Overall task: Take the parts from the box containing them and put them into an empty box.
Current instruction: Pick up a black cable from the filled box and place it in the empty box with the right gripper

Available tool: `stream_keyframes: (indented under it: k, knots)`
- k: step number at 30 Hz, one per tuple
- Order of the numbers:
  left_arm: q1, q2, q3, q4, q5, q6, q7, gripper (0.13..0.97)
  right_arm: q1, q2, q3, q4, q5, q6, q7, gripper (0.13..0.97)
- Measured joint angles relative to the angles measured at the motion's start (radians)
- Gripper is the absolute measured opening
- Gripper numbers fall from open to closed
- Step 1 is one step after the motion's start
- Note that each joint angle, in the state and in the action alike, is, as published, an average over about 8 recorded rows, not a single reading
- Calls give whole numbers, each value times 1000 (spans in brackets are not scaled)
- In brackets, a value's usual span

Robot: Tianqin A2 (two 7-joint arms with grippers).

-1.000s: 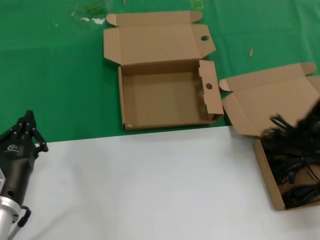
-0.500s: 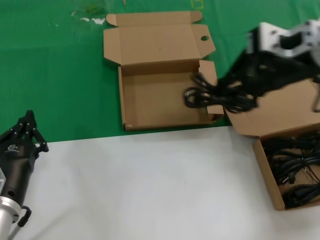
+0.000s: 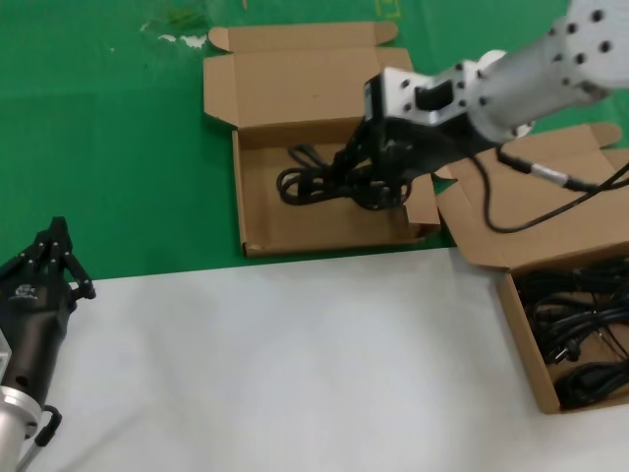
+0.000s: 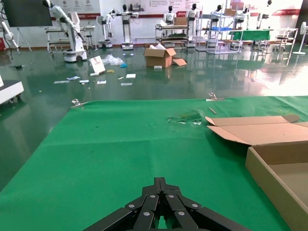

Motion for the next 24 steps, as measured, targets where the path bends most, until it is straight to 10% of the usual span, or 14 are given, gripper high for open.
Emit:
stream_keyframes:
  k: [24]
  knots:
    - [0,0,0,0,0,0,0,140,-18,-133,-6,-292,9,200,-277,219]
